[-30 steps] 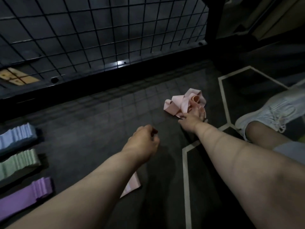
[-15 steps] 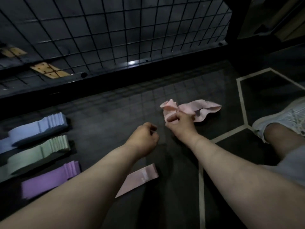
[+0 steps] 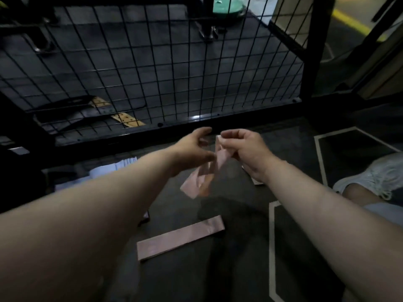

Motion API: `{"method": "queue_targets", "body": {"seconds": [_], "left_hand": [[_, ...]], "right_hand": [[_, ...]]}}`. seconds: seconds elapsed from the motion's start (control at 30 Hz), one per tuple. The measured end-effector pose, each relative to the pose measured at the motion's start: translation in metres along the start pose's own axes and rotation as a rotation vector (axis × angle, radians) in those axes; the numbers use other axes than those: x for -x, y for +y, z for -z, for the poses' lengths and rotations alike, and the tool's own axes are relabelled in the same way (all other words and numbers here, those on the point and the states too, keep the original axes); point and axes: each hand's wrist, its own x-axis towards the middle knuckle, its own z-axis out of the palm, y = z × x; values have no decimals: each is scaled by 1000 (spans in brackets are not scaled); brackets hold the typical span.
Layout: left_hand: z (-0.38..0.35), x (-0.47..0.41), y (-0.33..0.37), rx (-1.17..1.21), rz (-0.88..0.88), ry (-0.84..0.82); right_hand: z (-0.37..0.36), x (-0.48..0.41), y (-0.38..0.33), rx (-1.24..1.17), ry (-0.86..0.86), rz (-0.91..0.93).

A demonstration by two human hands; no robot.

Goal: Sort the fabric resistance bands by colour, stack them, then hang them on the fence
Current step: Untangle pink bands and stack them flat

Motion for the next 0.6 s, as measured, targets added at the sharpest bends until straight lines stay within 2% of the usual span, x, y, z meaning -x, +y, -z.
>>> {"method": "queue_targets", "body": {"seconds": [0.17, 0.23, 0.3, 0.4, 0.6], "left_hand": [[28, 28, 24, 47, -79, -94], [38, 36, 26, 29, -91, -25], [50, 43, 31, -36, -106, 123], [71, 48, 41, -358, -167, 314], [84, 49, 45, -464, -182, 330]], "right_hand": [[-23, 23, -38, -191, -138, 27], [-31, 31, -46, -247, -181, 29], [-38, 40, -55, -266, -227, 27], [-44, 48, -66, -210, -271, 48], [-49, 38, -66, -57, -140, 71]]}}
